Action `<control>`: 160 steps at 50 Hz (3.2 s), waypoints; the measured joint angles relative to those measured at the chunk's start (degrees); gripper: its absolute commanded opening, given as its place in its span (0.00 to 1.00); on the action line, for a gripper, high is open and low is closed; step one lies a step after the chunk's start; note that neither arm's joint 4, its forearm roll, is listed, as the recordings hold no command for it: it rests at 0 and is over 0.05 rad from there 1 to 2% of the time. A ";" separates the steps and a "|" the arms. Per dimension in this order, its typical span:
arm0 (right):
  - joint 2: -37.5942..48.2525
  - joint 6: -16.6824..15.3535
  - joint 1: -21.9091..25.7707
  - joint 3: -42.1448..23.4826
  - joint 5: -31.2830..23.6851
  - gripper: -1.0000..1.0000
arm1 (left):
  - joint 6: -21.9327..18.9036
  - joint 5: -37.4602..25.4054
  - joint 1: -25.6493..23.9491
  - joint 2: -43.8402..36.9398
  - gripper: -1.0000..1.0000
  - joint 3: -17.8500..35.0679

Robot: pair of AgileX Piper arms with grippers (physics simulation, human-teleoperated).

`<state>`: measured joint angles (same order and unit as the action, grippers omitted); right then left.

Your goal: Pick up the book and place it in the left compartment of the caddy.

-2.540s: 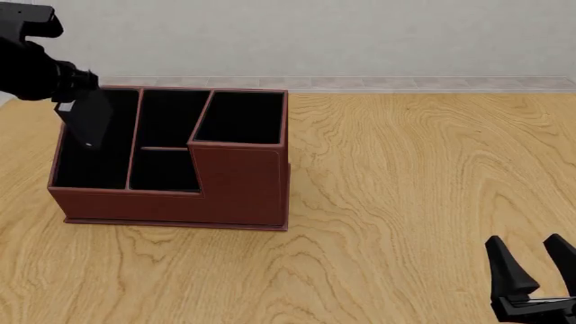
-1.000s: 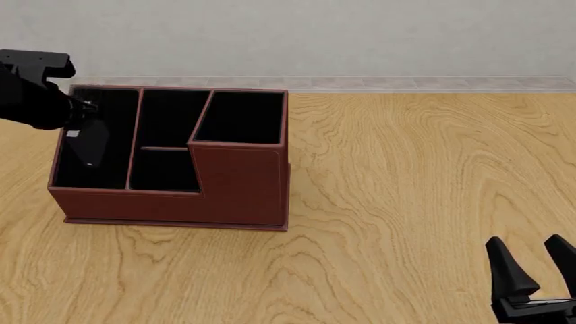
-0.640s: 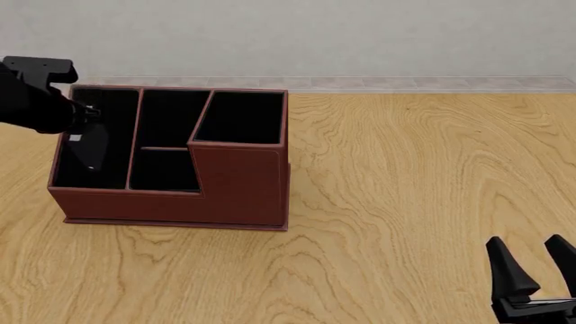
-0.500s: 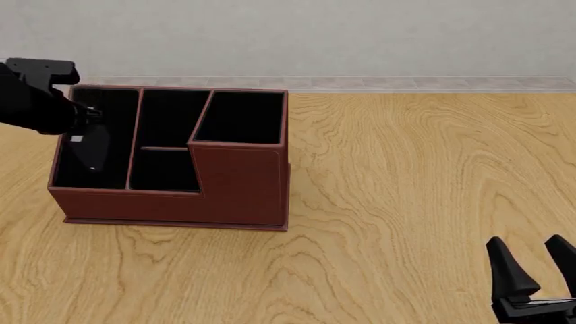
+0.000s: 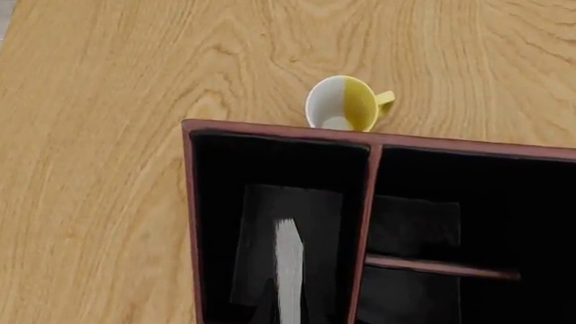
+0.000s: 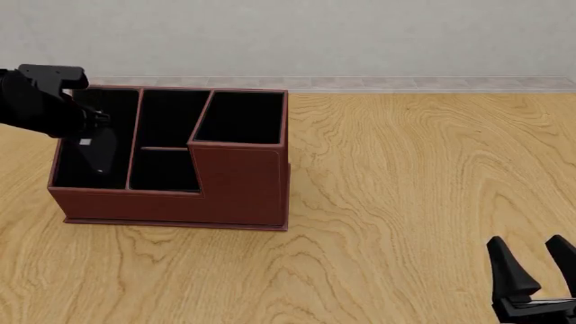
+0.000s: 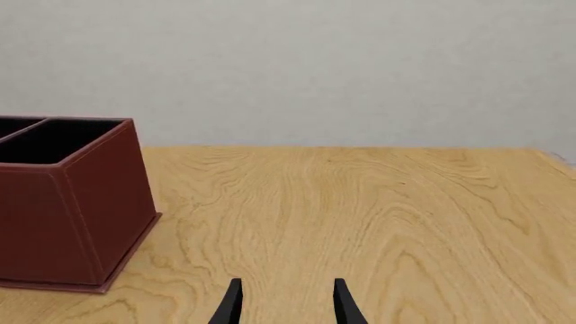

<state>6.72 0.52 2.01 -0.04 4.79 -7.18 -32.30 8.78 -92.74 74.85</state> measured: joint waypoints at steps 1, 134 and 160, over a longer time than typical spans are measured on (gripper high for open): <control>0.00 0.01 0.00 0.00 0.00 1.00 | 0.01 0.07 -0.02 -0.06 0.00 -0.03; -1.64 0.44 0.31 0.01 -1.17 1.00 | -1.03 10.77 2.15 -11.02 0.00 -1.44; -1.47 0.50 0.28 -0.01 -1.00 1.00 | -1.38 11.71 2.12 -12.00 0.00 -1.98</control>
<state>5.24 1.02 2.29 -0.05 3.80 -8.56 -20.59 10.89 -104.74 72.88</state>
